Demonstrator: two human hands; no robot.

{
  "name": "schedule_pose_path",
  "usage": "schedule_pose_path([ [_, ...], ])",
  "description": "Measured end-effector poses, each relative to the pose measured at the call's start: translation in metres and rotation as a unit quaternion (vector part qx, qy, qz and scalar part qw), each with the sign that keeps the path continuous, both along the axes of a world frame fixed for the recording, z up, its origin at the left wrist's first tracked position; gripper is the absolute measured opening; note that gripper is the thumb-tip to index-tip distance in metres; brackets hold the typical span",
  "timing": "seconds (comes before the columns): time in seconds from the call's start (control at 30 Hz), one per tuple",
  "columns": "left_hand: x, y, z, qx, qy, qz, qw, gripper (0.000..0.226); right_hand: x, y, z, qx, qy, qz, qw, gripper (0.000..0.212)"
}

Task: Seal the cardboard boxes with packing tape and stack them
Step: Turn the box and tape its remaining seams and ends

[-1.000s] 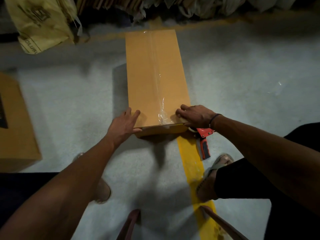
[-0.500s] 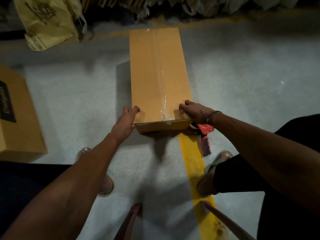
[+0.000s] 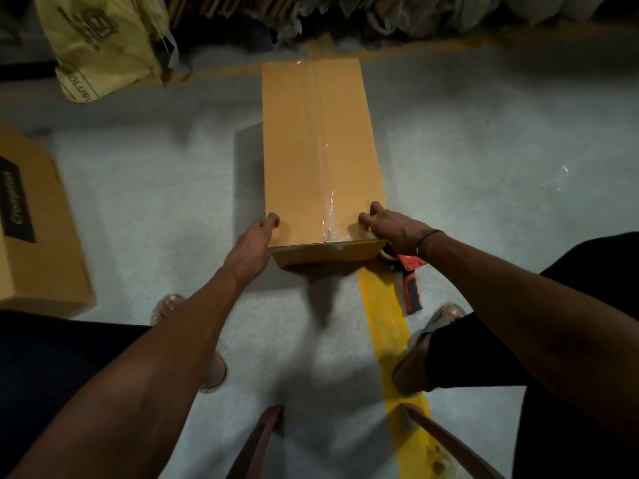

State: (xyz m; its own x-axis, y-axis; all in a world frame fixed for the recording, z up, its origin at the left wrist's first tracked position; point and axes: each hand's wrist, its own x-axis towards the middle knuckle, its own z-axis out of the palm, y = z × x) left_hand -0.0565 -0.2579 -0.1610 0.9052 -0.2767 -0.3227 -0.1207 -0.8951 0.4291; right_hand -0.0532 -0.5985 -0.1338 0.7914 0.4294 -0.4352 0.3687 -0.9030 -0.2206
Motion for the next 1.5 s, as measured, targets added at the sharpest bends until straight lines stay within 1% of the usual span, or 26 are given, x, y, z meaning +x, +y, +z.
schedule_pose_path([
  [0.1, -0.001, -0.01, 0.002, 0.007, -0.014, 0.011, 1.0, 0.061, -0.003, 0.006, 0.002, 0.008, -0.021, -0.016, 1.0, 0.046],
  [0.2, -0.001, -0.017, 0.004, 0.02, -0.007, 0.029, 0.999, 0.06, -0.006, 0.009, 0.001, 0.007, -0.034, -0.038, 0.999, 0.036],
  [0.3, -0.002, -0.023, 0.004, 0.041, 0.0, 0.035, 0.999, 0.067, -0.008, 0.013, -0.003, 0.009, -0.04, -0.055, 0.998, 0.039],
  [0.4, -0.005, -0.028, 0.003, 0.057, -0.015, 0.043, 0.997, 0.072, -0.009, 0.016, -0.002, 0.005, -0.039, -0.067, 0.997, 0.043],
  [0.53, -0.008, -0.032, 0.003, 0.045, -0.01, 0.056, 0.997, 0.074, -0.01, 0.017, -0.002, 0.005, -0.028, -0.072, 0.997, 0.045],
  [0.6, -0.005, -0.03, 0.007, 0.022, 0.024, 0.068, 0.997, 0.089, -0.008, 0.016, 0.0, 0.012, -0.014, -0.091, 0.996, 0.047],
  [0.67, -0.002, -0.024, 0.008, 0.015, 0.051, 0.073, 0.996, 0.108, -0.005, 0.014, 0.001, 0.033, 0.01, -0.138, 0.99, 0.057],
  [0.73, -0.001, -0.017, 0.006, -0.004, 0.064, 0.101, 0.993, 0.122, -0.006, 0.009, -0.001, 0.082, 0.018, -0.225, 0.971, 0.073],
  [0.8, -0.001, -0.012, 0.006, -0.04, 0.086, 0.159, 0.983, 0.127, -0.008, 0.006, -0.005, 0.126, 0.013, -0.33, 0.935, 0.091],
  [0.87, -0.001, -0.015, 0.008, -0.072, 0.122, 0.214, 0.967, 0.134, -0.009, 0.007, -0.006, 0.13, 0.041, -0.41, 0.902, 0.111],
  [0.93, 0.0, -0.027, 0.01, -0.103, 0.145, 0.261, 0.949, 0.145, -0.008, 0.014, -0.006, 0.12, 0.077, -0.452, 0.881, 0.127],
  [1.0, 0.003, -0.045, 0.013, -0.112, 0.15, 0.318, 0.929, 0.152, -0.005, 0.025, -0.009, 0.135, 0.101, -0.474, 0.864, 0.133],
  [1.07, 0.007, -0.063, 0.015, -0.088, 0.144, 0.354, 0.92, 0.149, -0.005, 0.038, -0.013, 0.146, 0.093, -0.505, 0.846, 0.137],
  [1.13, 0.01, -0.075, 0.016, -0.058, 0.133, 0.364, 0.92, 0.142, -0.008, 0.05, -0.013, 0.145, 0.067, -0.525, 0.836, 0.136],
  [1.23, 0.011, -0.079, 0.014, -0.032, 0.13, 0.359, 0.924, 0.139, -0.009, 0.059, -0.012, 0.134, 0.045, -0.529, 0.837, 0.136],
  [1.37, 0.011, -0.073, 0.014, -0.019, 0.12, 0.363, 0.924, 0.132, -0.002, 0.05, -0.013, 0.136, 0.067, -0.529, 0.835, 0.142],
  [1.4, 0.01, -0.07, 0.013, -0.027, 0.117, 0.367, 0.923, 0.128, -0.001, 0.045, -0.012, 0.146, 0.071, -0.528, 0.834, 0.139],
  [1.5, 0.006, -0.055, 0.009, -0.061, 0.108, 0.376, 0.918, 0.109, -0.003, 0.025, -0.01, 0.179, 0.069, -0.526, 0.828, 0.111],
])
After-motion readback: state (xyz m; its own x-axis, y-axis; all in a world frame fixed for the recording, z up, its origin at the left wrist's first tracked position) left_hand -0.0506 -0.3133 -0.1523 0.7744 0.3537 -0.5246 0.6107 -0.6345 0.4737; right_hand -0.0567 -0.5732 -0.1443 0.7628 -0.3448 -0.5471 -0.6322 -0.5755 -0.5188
